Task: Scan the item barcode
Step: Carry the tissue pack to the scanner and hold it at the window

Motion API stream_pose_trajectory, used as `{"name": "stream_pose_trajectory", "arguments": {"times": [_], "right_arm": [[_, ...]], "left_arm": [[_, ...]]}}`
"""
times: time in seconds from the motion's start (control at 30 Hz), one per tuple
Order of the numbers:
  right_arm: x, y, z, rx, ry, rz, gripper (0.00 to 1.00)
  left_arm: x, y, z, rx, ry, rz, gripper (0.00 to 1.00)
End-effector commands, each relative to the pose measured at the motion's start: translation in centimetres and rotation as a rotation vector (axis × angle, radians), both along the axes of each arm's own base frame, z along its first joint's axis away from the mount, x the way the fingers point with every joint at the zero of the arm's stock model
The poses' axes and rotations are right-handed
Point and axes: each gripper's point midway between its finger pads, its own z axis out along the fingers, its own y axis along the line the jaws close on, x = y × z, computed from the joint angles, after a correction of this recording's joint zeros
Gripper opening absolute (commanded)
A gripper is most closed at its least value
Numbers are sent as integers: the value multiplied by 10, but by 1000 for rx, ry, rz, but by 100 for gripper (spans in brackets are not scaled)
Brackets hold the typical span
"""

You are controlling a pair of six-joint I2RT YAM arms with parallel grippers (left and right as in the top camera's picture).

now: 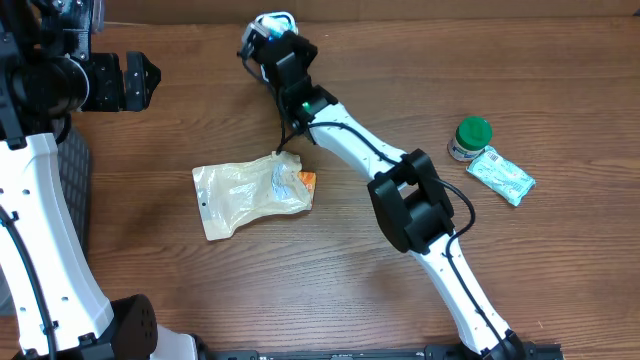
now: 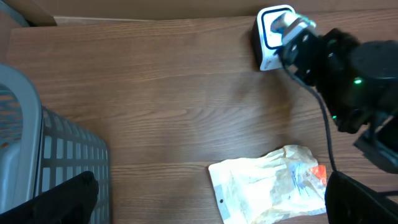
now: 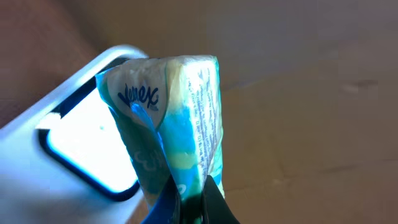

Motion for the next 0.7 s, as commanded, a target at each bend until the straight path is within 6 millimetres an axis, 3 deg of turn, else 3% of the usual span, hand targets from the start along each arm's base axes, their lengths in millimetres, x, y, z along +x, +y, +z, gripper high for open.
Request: {"name": "stream_pose_trajectory", "arguments": {"times": [0.0, 0.67], "right_arm": [[3, 2, 15, -42, -38, 29, 4], [7, -4, 25, -25, -81, -12, 4]], "left_arm": [[0, -1, 2, 2, -7, -14, 100], [0, -1, 2, 2, -7, -14, 99]]}}
